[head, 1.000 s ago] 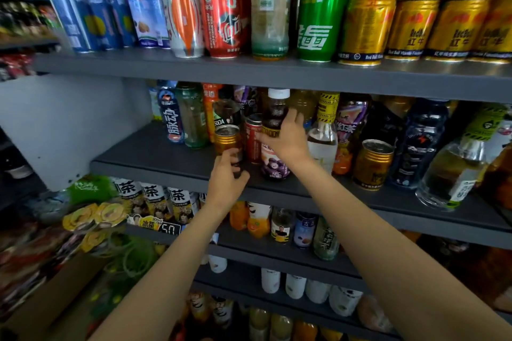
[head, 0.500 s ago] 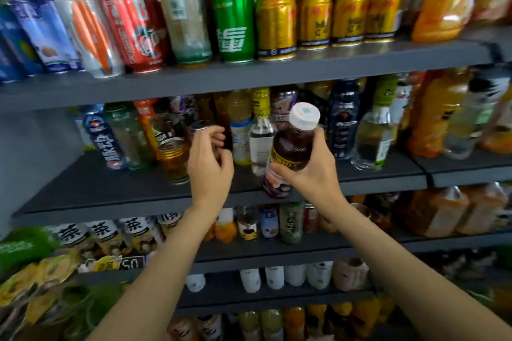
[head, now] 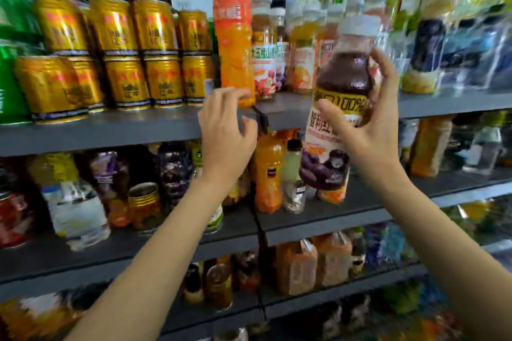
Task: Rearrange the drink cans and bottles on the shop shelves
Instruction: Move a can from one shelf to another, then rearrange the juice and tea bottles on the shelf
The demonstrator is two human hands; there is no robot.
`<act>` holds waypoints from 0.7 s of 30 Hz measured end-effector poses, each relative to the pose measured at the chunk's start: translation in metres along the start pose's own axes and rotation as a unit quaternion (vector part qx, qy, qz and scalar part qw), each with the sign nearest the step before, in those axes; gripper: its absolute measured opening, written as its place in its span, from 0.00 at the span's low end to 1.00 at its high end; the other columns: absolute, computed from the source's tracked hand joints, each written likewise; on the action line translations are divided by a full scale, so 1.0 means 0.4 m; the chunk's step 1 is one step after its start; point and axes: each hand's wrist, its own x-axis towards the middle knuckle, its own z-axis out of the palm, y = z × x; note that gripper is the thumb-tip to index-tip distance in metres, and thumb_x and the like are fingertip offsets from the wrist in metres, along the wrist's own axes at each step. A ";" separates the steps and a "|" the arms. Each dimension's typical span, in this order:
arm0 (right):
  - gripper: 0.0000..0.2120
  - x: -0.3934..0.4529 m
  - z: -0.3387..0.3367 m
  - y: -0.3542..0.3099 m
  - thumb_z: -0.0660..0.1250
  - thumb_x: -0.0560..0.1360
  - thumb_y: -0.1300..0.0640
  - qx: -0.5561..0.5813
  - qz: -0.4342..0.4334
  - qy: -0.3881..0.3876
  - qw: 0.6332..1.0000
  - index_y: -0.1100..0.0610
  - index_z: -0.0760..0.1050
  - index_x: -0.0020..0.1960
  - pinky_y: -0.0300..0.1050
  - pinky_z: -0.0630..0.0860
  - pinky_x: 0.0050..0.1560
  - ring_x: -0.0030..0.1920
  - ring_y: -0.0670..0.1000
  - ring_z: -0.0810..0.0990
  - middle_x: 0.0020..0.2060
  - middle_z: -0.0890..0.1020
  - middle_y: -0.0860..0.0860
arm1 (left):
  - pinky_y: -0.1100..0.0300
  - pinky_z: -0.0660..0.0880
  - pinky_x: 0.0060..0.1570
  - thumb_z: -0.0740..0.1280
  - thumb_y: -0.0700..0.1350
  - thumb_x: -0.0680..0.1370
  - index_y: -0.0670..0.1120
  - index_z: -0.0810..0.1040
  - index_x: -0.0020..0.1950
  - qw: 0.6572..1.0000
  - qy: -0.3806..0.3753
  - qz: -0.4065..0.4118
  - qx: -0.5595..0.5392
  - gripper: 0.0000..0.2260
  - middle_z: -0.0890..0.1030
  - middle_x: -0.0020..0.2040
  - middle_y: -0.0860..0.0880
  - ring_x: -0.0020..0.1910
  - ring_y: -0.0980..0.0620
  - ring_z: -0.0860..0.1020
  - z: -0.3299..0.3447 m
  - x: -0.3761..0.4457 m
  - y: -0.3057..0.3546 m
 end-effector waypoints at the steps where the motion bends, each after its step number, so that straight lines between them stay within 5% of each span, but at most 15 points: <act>1: 0.36 0.034 -0.026 0.020 0.71 0.73 0.54 -0.001 -0.015 0.004 1.000 0.61 0.55 0.73 0.48 0.68 0.68 0.69 0.45 0.68 0.68 0.67 0.50 | 0.56 0.63 0.54 0.60 0.40 0.72 0.42 0.74 0.57 1.000 -0.004 -0.004 0.023 0.15 0.74 0.54 0.43 0.55 0.49 0.68 0.027 0.025 0.016; 4: 0.34 0.147 -0.071 0.053 0.69 0.74 0.56 -0.012 -0.062 0.035 0.997 0.64 0.54 0.71 0.35 0.65 0.66 0.66 0.35 0.65 0.65 0.64 0.48 | 0.57 0.61 0.55 0.60 0.41 0.71 0.44 0.74 0.61 0.995 -0.023 -0.016 0.091 0.18 0.72 0.59 0.43 0.59 0.44 0.68 0.085 0.104 0.038; 10: 0.38 0.326 -0.004 0.151 0.69 0.73 0.49 0.001 -0.070 -0.015 0.997 0.65 0.54 0.72 0.52 0.62 0.71 0.69 0.55 0.66 0.68 0.66 0.59 | 0.48 0.51 0.70 0.61 0.44 0.78 0.48 0.72 0.67 0.975 -0.074 -0.069 0.196 0.17 0.61 0.74 0.46 0.73 0.46 0.55 0.159 0.187 0.030; 15: 0.37 0.369 0.083 0.223 0.67 0.75 0.49 -0.055 -0.029 -0.077 0.995 0.62 0.51 0.74 0.27 0.53 0.59 0.70 0.56 0.62 0.70 0.63 0.60 | 0.46 0.51 0.71 0.62 0.42 0.77 0.48 0.73 0.67 0.976 -0.040 -0.080 0.199 0.18 0.60 0.75 0.47 0.74 0.47 0.53 0.153 0.181 0.020; 21: 0.43 0.355 0.121 0.286 0.66 0.76 0.53 -0.141 0.005 -0.164 0.976 0.58 0.39 0.76 0.36 0.62 0.54 0.65 0.60 0.66 0.70 0.60 0.63 | 0.45 0.58 0.69 0.62 0.40 0.76 0.54 0.66 0.70 0.972 0.005 -0.197 0.126 0.23 0.49 0.76 0.43 0.73 0.39 0.50 0.146 0.187 0.032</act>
